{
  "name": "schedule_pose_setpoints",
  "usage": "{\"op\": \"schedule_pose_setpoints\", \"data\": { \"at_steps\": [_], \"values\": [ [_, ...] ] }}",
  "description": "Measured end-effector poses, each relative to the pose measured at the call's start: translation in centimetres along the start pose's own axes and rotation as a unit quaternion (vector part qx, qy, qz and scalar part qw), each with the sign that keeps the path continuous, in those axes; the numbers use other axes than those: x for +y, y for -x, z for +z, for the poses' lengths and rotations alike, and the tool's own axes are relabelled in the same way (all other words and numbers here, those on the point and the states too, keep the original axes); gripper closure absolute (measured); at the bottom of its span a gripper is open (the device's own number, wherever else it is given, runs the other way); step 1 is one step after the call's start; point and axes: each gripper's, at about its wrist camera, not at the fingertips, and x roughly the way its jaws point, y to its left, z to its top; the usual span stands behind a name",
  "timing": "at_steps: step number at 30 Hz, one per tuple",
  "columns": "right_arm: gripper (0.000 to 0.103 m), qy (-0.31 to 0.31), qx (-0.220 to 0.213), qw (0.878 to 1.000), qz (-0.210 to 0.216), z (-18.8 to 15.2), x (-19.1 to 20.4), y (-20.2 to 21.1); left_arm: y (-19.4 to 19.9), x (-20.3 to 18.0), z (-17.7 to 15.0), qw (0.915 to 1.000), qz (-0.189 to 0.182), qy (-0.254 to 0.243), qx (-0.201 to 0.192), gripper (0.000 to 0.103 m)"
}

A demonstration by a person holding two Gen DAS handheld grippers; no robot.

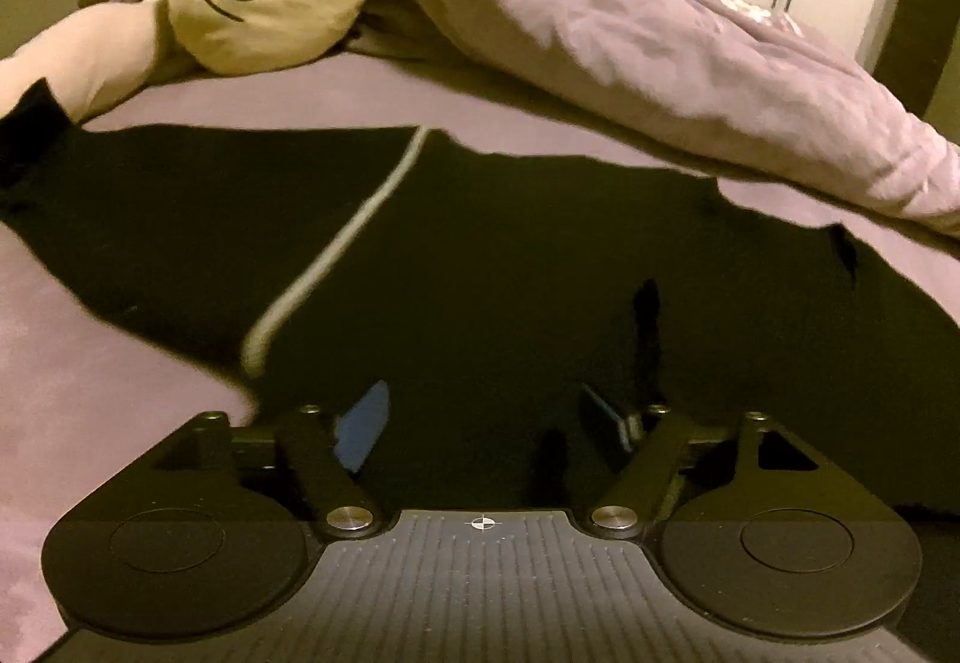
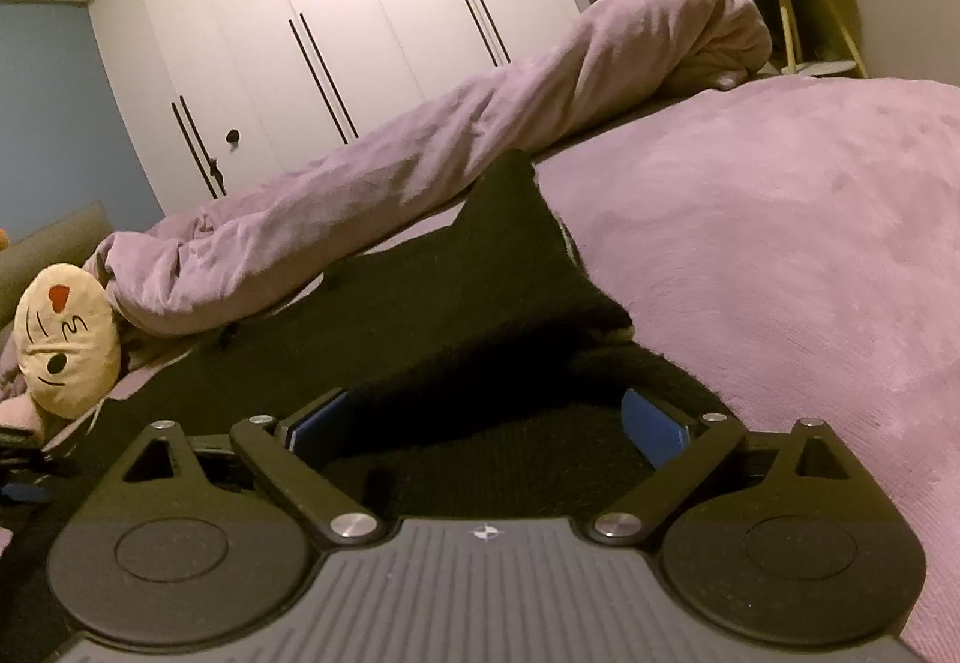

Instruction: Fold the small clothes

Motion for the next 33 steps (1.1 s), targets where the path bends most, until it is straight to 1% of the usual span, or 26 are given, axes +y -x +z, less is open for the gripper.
{"op": "schedule_pose_setpoints", "data": {
  "at_steps": [2,3,4,5,7,8,9,10,12,14,16,18,20,23,25,26,27,28,29,30,32,33],
  "values": [
    [0.006,0.002,0.000,1.000,-0.001,0.0,0.0,0.0,0.7,2.6,0.0,0.9999,-0.005,0.012,-0.004,0.024],
    [0.006,0.003,0.001,1.000,-0.001,-0.1,0.1,-0.1,1.0,4.4,0.1,0.9994,-0.016,0.029,-0.010,0.022],
    [0.006,0.005,0.001,1.000,-0.002,-0.1,0.1,-0.1,1.2,6.2,0.3,0.9985,-0.018,0.049,-0.017,0.014],
    [0.006,0.005,0.001,1.000,-0.002,-0.1,0.2,-0.1,1.3,8.3,0.6,0.9970,-0.006,0.073,-0.025,0.012],
    [0.005,0.010,0.002,1.000,-0.004,-0.1,0.2,-0.2,0.9,12.5,1.4,0.9923,0.015,0.117,-0.039,0.012],
    [0.005,0.013,0.004,1.000,-0.005,-0.1,0.3,-0.3,0.6,14.7,1.9,0.9887,0.026,0.142,-0.039,0.012],
    [0.005,0.015,0.005,1.000,-0.006,-0.1,0.4,-0.3,0.3,17.1,2.4,0.9837,0.036,0.171,-0.040,0.015],
    [0.005,0.019,0.006,1.000,-0.009,-0.2,0.5,-0.4,-0.1,19.6,3.0,0.9777,0.047,0.200,-0.044,0.019],
    [0.005,0.026,0.009,1.000,-0.015,-0.2,0.7,-0.6,-0.7,24.1,4.2,0.9657,0.066,0.244,-0.058,0.020],
    [0.005,0.034,0.012,0.999,-0.023,-0.3,1.0,-0.9,-1.7,27.9,5.3,0.9558,0.077,0.277,-0.059,0.026],
    [0.005,0.041,0.015,0.999,-0.029,-0.3,1.3,-1.1,-3.0,31.2,6.2,0.9488,0.070,0.304,-0.049,0.043],
    [0.005,0.049,0.017,0.998,-0.036,-0.4,1.5,-1.2,-3.8,33.7,6.7,0.9415,0.060,0.326,-0.059,0.044],
    [0.005,0.059,0.021,0.997,-0.045,-0.4,1.8,-1.4,-4.6,35.3,6.9,0.9366,0.046,0.341,-0.064,0.047],
    [0.005,0.070,0.025,0.996,-0.054,-0.5,2.1,-1.8,-5.8,37.0,7.0,0.9244,0.026,0.371,-0.083,0.060],
    [0.005,0.076,0.027,0.995,-0.059,-0.5,2.2,-1.9,-6.3,38.2,6.9,0.9129,0.014,0.399,-0.085,0.078],
    [0.004,0.078,0.028,0.995,-0.061,-0.5,2.3,-2.0,-6.5,38.8,6.7,0.9053,0.008,0.416,-0.084,0.084],
    [0.004,0.079,0.029,0.995,-0.062,-0.6,2.3,-2.0,-6.2,39.3,6.2,0.8981,-0.003,0.432,-0.084,0.086],
    [0.004,0.080,0.029,0.994,-0.063,-0.6,2.3,-2.0,-6.1,39.5,6.2,0.8935,-0.008,0.441,-0.085,0.088],
    [0.004,0.080,0.029,0.994,-0.063,-0.6,2.3,-2.0,-5.9,39.3,6.3,0.8954,-0.007,0.437,-0.085,0.089],
    [0.004,0.081,0.030,0.994,-0.063,-0.6,2.3,-2.0,-5.3,38.6,6.8,0.9062,0.003,0.413,-0.089,0.090],
    [0.004,0.082,0.030,0.994,-0.063,-0.5,2.2,-2.0,-4.0,36.5,8.0,0.9316,0.024,0.346,-0.109,0.090],
    [0.004,0.082,0.030,0.994,-0.064,-0.5,2.2,-2.0,-3.0,34.9,8.7,0.9418,0.023,0.312,-0.124,0.090]
  ]
}}
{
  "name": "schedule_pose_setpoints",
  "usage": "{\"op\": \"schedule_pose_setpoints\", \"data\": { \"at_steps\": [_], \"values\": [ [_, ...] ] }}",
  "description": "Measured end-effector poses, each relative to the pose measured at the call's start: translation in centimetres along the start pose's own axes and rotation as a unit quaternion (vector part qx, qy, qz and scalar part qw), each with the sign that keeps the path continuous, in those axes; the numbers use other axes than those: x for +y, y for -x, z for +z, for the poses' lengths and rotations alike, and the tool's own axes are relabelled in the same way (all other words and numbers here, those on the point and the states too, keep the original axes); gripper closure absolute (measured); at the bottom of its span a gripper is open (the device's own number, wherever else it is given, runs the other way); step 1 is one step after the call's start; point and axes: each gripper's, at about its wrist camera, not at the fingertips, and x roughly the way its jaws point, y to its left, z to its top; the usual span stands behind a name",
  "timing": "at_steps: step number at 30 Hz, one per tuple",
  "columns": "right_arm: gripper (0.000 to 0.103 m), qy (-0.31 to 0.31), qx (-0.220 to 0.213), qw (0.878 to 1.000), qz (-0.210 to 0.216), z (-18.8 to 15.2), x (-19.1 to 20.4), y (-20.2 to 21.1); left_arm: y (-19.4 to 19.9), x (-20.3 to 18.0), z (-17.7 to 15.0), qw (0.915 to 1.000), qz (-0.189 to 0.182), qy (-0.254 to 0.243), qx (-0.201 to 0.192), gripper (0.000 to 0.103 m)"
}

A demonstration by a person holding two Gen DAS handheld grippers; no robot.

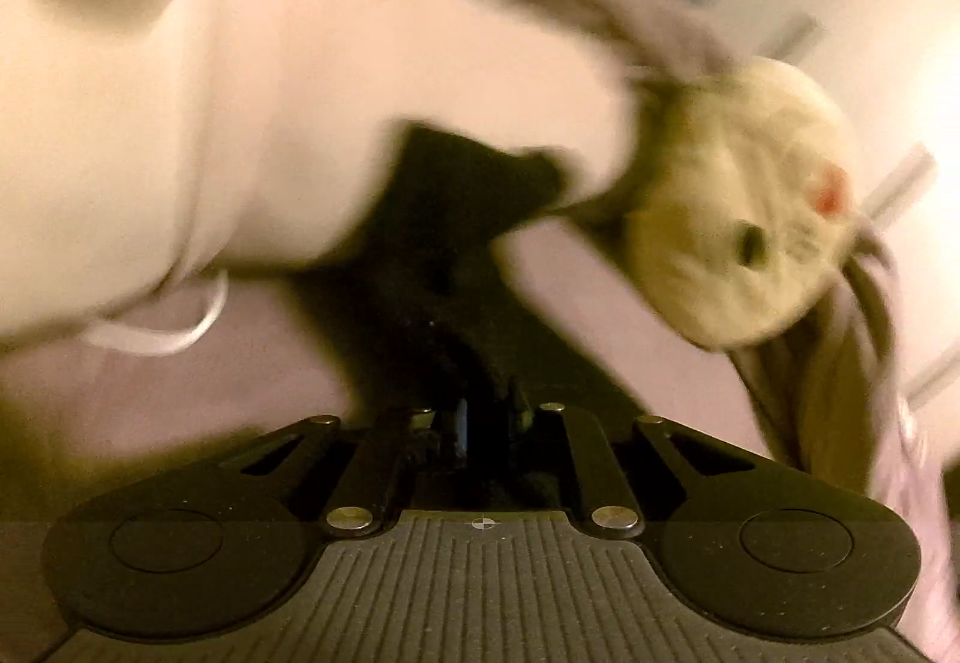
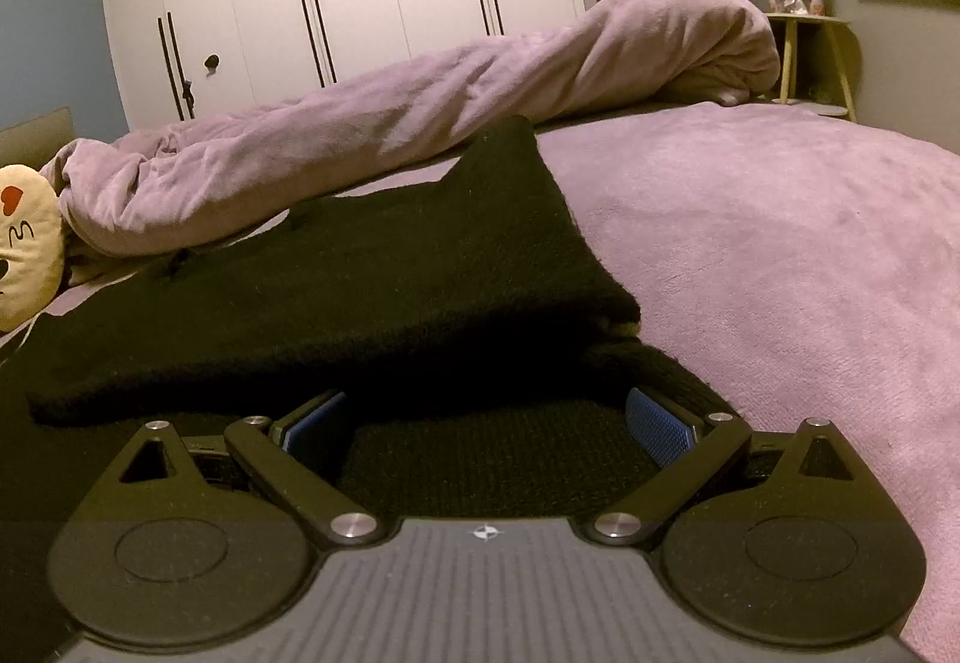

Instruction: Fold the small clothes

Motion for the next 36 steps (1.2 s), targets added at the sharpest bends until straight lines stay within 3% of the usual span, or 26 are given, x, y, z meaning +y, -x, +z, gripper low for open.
{"op": "schedule_pose_setpoints", "data": {
  "at_steps": [3,5,8,11,14,17,18,19,20,22,24,27,32,36],
  "values": [
    [0.004,0.000,-0.001,1.000,0.001,0.0,-0.1,0.0,2.8,-5.7,-0.7,0.9959,-0.045,-0.076,-0.016,0.091],
    [0.004,-0.002,-0.003,1.000,0.002,0.0,-0.2,0.0,4.7,-10.7,-2.0,0.9873,-0.075,-0.139,-0.014,0.091],
    [0.004,-0.006,-0.006,1.000,0.007,0.0,-0.4,0.1,8.2,-18.8,-6.6,0.9587,-0.131,-0.252,-0.017,0.090],
    [0.004,-0.010,-0.008,1.000,0.011,0.0,-0.6,0.2,10.9,-25.2,-12.9,0.9316,-0.183,-0.314,0.014,0.090],
    [0.004,-0.017,-0.012,1.000,0.018,-0.1,-0.9,0.3,12.4,-30.0,-21.3,0.8827,-0.192,-0.427,0.036,0.088],
    [0.004,-0.022,-0.014,0.999,0.023,-0.1,-1.1,0.3,12.4,-32.1,-29.1,0.8316,-0.173,-0.519,0.094,0.074],
    [0.004,-0.023,-0.015,0.999,0.025,-0.1,-1.1,0.4,12.6,-32.2,-31.0,0.8181,-0.165,-0.542,0.098,0.066],
    [0.004,-0.025,-0.015,0.999,0.026,-0.1,-1.2,0.4,13.0,-32.1,-32.4,0.8088,-0.158,-0.559,0.092,0.049],
    [0.004,-0.025,-0.016,0.999,0.027,-0.1,-1.2,0.4,13.4,-31.8,-33.2,0.8063,-0.151,-0.565,0.086,0.042],
    [0.004,-0.026,-0.017,0.999,0.028,-0.1,-1.2,0.5,14.9,-30.0,-33.6,0.8165,-0.151,-0.551,0.082,0.025],
    [0.004,-0.029,-0.017,0.999,0.031,0.0,-1.3,0.6,16.4,-27.4,-32.9,0.8418,-0.149,-0.513,0.079,0.018],
    [0.004,-0.025,-0.009,0.999,0.026,0.4,-1.0,0.6,17.9,-23.1,-31.3,0.8734,-0.112,-0.469,0.065,0.016],
    [0.010,-0.025,0.030,0.999,-0.010,2.6,1.1,2.2,18.4,-15.9,-28.0,0.9149,-0.015,-0.399,0.058,0.016],
    [0.011,-0.077,0.001,0.992,0.098,4.6,5.0,5.2,18.1,-11.8,-25.5,0.9412,0.007,-0.328,0.079,0.016]
  ]
}}
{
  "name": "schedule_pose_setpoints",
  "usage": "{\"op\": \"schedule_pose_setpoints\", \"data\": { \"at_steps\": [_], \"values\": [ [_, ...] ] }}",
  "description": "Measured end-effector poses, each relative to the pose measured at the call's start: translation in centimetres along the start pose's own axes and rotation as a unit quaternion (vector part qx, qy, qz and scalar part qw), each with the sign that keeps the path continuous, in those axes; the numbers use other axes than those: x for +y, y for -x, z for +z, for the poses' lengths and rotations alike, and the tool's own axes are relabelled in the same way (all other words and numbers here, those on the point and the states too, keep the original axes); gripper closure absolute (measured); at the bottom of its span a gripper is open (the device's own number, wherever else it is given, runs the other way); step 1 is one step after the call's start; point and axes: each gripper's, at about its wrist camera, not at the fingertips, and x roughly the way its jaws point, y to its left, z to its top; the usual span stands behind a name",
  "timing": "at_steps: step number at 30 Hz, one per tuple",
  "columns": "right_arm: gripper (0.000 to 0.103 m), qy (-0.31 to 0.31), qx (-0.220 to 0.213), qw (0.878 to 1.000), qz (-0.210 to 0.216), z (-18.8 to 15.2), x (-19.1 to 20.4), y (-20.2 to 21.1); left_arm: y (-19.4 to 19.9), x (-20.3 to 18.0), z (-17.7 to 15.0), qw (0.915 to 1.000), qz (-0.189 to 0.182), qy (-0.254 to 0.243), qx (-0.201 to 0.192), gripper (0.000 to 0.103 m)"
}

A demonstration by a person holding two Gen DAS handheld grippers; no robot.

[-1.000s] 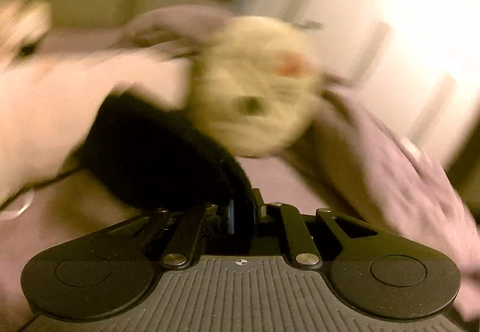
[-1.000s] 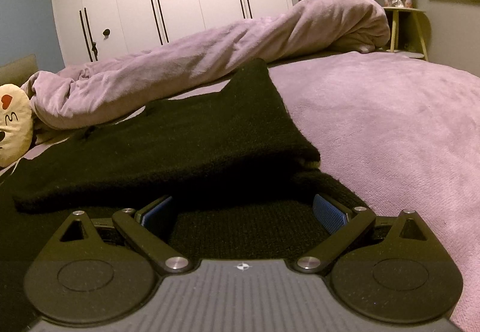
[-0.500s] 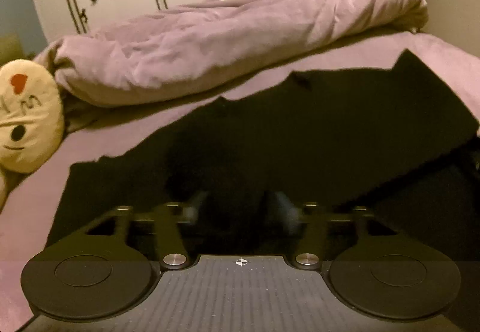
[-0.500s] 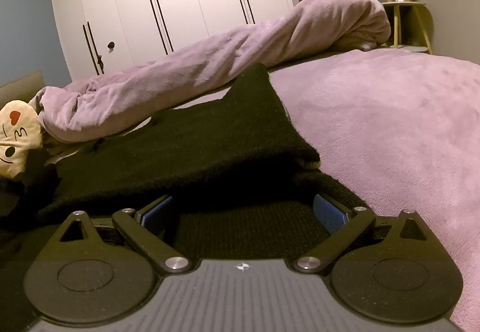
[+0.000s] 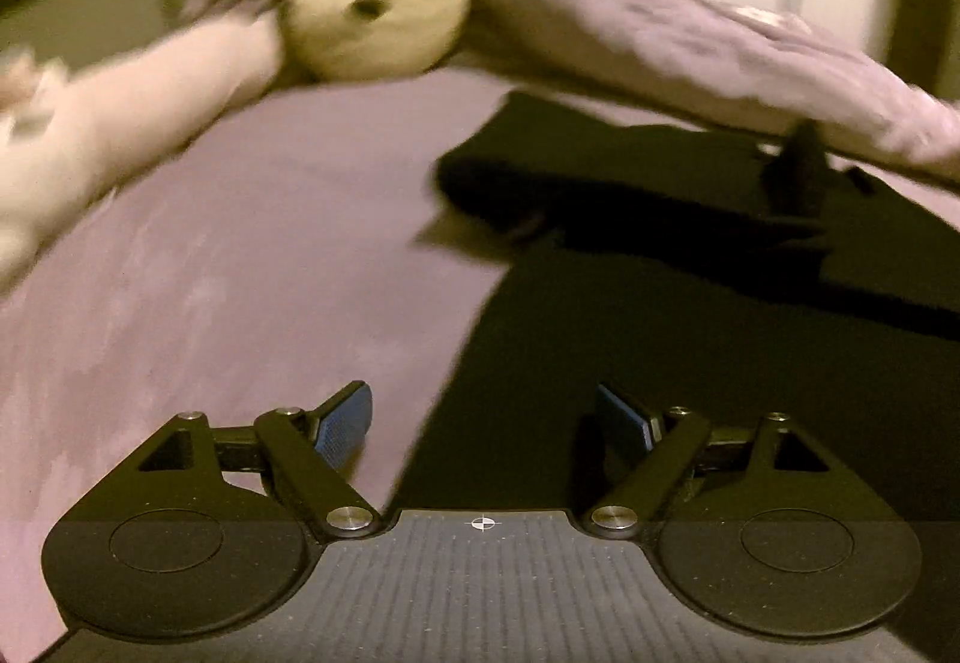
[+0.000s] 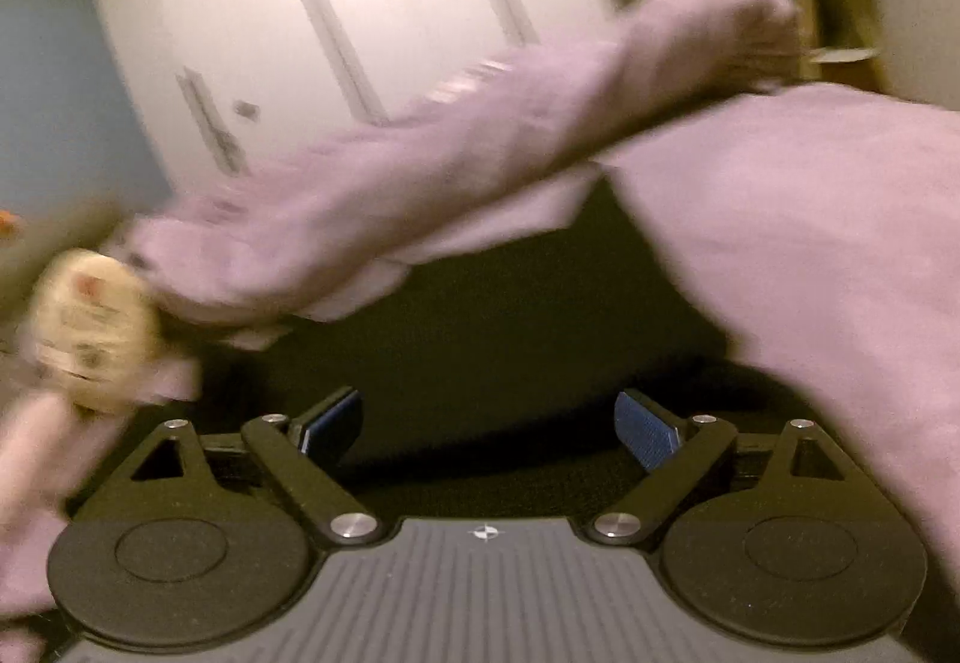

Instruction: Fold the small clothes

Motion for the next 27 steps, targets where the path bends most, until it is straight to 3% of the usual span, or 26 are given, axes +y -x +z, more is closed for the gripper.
{"op": "schedule_pose_setpoints", "data": {
  "at_steps": [3,5,6,8,11,13,14,15,16,17,19,23,27],
  "values": [
    [0.013,0.001,0.036,0.997,0.069,0.3,5.1,-3.2,-0.3,2.1,-1.2,0.9986,-0.021,0.046,0.015,0.015],
    [0.025,-0.007,0.086,0.992,0.094,-0.2,8.4,-7.3,-0.1,2.6,-1.6,0.9989,-0.024,0.040,0.006,0.014],
    [0.033,-0.016,0.110,0.989,0.096,-0.4,9.6,-9.1,0.0,2.7,-1.8,0.9990,-0.025,0.037,0.001,0.013],
    [0.035,-0.045,0.152,0.982,0.106,-1.0,11.4,-12.9,0.1,2.9,-2.3,0.9988,-0.032,0.038,-0.006,0.013],
    [0.035,-0.097,0.182,0.976,0.065,-1.8,12.2,-17.6,0.3,3.2,-3.2,0.9983,-0.040,0.039,-0.016,0.011],
    [0.036,-0.145,0.175,0.971,0.073,-1.9,12.0,-19.0,0.3,3.0,-3.4,0.9986,-0.038,0.028,-0.022,0.011],
    [0.041,-0.153,0.172,0.970,0.076,-1.8,12.1,-19.3,0.0,2.7,-3.3,0.9988,-0.036,0.024,-0.023,0.010],
    [0.068,-0.155,0.172,0.969,0.082,-1.7,12.3,-19.7,0.0,2.6,-3.4,0.9989,-0.034,0.022,-0.025,0.010],
    [0.087,-0.153,0.178,0.968,0.090,-1.6,12.5,-20.1,0.1,2.5,-3.4,0.9989,-0.033,0.021,-0.026,0.010],
    [0.093,-0.151,0.189,0.966,0.091,-1.6,12.7,-20.4,0.1,2.4,-3.3,0.9989,-0.032,0.023,-0.025,0.010],
    [0.093,-0.123,0.168,0.974,0.088,-0.8,13.2,-19.2,0.3,2.5,-2.9,0.9988,-0.031,0.031,-0.021,0.011],
    [0.093,-0.051,0.061,0.992,0.097,1.9,12.9,-13.6,0.8,2.9,-1.3,0.9980,-0.024,0.047,-0.036,0.011],
    [0.091,0.043,-0.028,0.998,0.019,3.1,11.9,-9.9,0.4,2.5,1.2,0.9974,-0.024,0.049,-0.048,0.011]
  ]
}}
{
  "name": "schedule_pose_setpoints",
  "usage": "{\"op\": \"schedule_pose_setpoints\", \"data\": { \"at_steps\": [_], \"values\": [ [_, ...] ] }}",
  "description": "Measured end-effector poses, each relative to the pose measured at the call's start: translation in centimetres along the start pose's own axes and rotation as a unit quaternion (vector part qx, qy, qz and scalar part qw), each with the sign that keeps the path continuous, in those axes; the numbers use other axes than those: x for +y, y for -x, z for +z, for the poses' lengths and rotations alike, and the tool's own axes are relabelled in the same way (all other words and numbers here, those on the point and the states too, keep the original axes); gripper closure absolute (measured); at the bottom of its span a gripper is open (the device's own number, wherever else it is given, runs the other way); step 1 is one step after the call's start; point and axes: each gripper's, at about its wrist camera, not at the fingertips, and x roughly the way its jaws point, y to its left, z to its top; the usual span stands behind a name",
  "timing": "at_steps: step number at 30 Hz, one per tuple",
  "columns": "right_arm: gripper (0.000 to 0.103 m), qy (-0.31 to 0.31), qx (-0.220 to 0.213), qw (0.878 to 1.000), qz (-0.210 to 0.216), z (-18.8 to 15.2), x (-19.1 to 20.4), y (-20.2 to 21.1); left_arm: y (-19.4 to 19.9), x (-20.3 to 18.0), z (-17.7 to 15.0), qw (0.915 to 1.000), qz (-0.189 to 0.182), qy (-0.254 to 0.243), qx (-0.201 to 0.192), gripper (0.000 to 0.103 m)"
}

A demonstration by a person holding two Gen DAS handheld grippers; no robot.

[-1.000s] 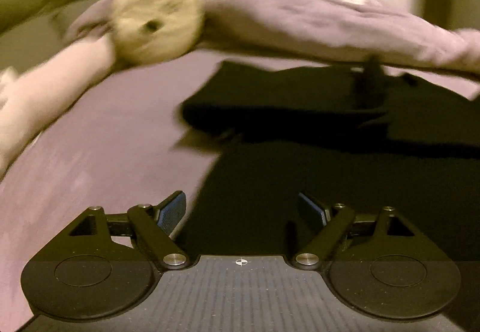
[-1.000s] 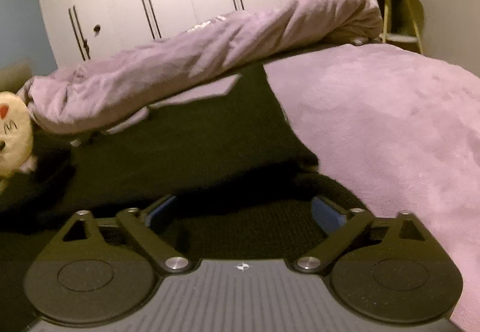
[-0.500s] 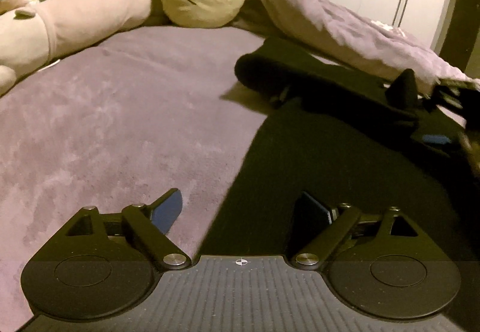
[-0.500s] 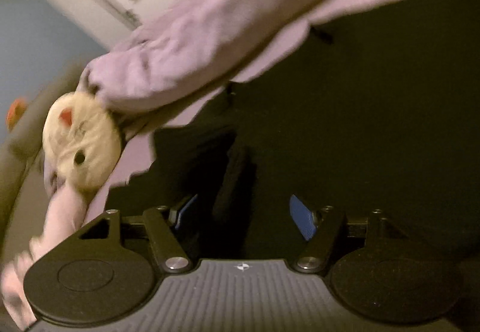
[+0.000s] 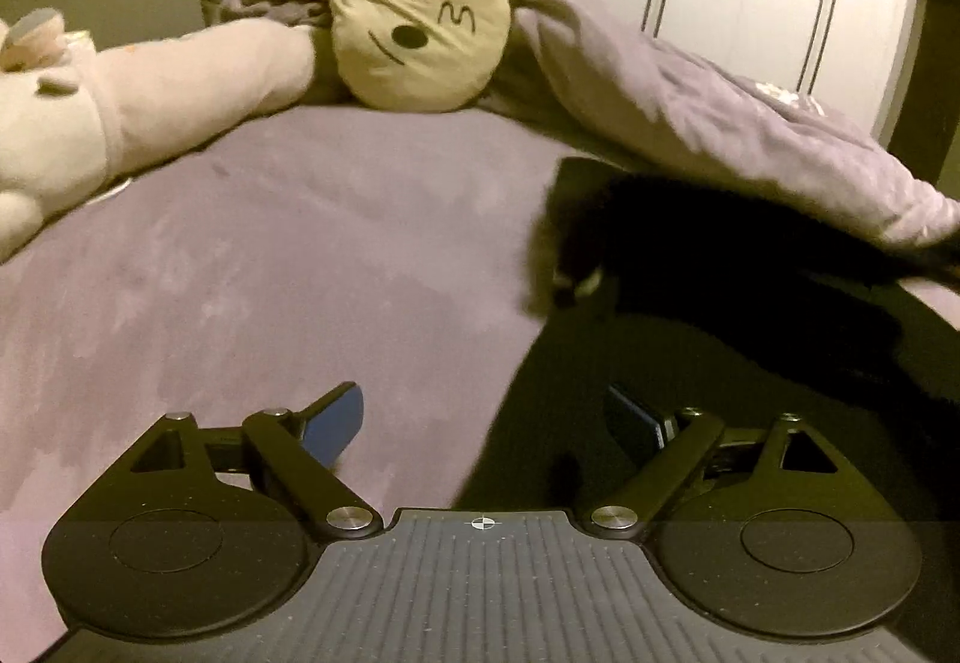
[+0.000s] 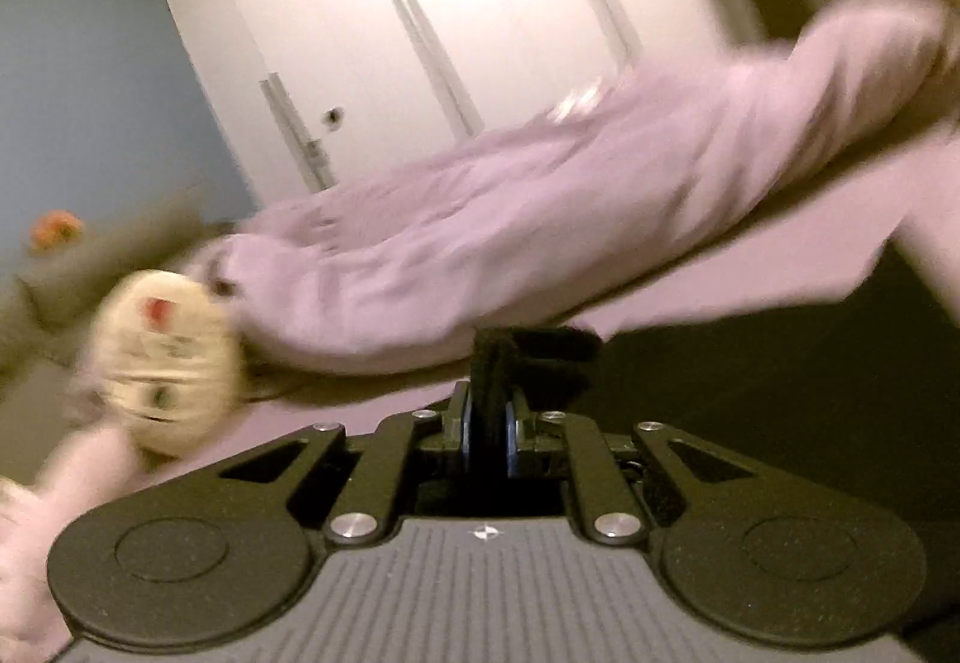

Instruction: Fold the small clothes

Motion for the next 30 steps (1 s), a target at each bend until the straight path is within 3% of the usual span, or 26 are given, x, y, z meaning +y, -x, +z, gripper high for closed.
{"op": "schedule_pose_setpoints", "data": {
  "at_steps": [2,3,6,10,14,15,17,18,21,23,26,29,30],
  "values": [
    [0.087,0.003,0.010,1.000,-0.020,-0.5,-1.8,0.2,-1.3,-0.7,1.0,0.9998,-0.015,0.004,0.016,0.011],
    [0.082,-0.007,0.040,0.999,-0.026,-0.9,-3.0,-0.3,-1.9,-1.1,1.4,0.9995,-0.022,0.008,0.022,0.011],
    [0.064,-0.085,0.088,0.992,-0.035,-2.1,-6.8,-0.8,-4.1,-2.9,2.1,0.9988,-0.031,-0.012,0.035,0.011],
    [0.064,-0.152,0.114,0.982,-0.013,-3.1,-9.4,-2.0,-7.2,-5.3,2.4,0.9965,-0.001,-0.071,0.045,0.015],
    [0.064,-0.193,0.112,0.975,0.020,-3.1,-9.9,-3.4,-9.5,-5.8,3.2,0.9966,0.010,-0.067,0.048,0.017],
    [0.066,-0.197,0.112,0.974,0.022,-3.0,-9.9,-4.0,-10.0,-5.9,3.5,0.9967,0.013,-0.063,0.049,0.018],
    [0.082,-0.199,0.115,0.973,0.023,-3.0,-9.7,-5.0,-10.8,-5.9,4.1,0.9970,0.018,-0.055,0.051,0.025],
    [0.092,-0.192,0.115,0.974,0.016,-2.9,-9.6,-5.1,-11.0,-6.0,4.3,0.9971,0.022,-0.050,0.053,0.032],
    [0.093,-0.112,0.085,0.990,-0.008,-1.4,-8.0,-4.4,-11.3,-5.9,4.9,0.9976,0.014,-0.033,0.059,0.043],
    [0.093,-0.046,0.053,0.997,-0.031,-0.4,-7.0,-3.3,-11.2,-6.0,4.9,0.9977,0.012,-0.030,0.060,0.043],
    [0.093,0.036,0.015,0.996,-0.074,0.8,-6.3,-2.1,-11.0,-6.4,4.3,0.9971,0.002,-0.043,0.062,0.041],
    [0.091,0.090,0.016,0.989,-0.117,1.0,-6.6,-2.3,-10.6,-6.8,3.4,0.9963,0.003,-0.058,0.063,0.032],
    [0.084,0.105,0.028,0.986,-0.130,0.8,-6.9,-2.8,-10.3,-6.6,3.2,0.9961,0.003,-0.061,0.064,0.028]
  ]
}}
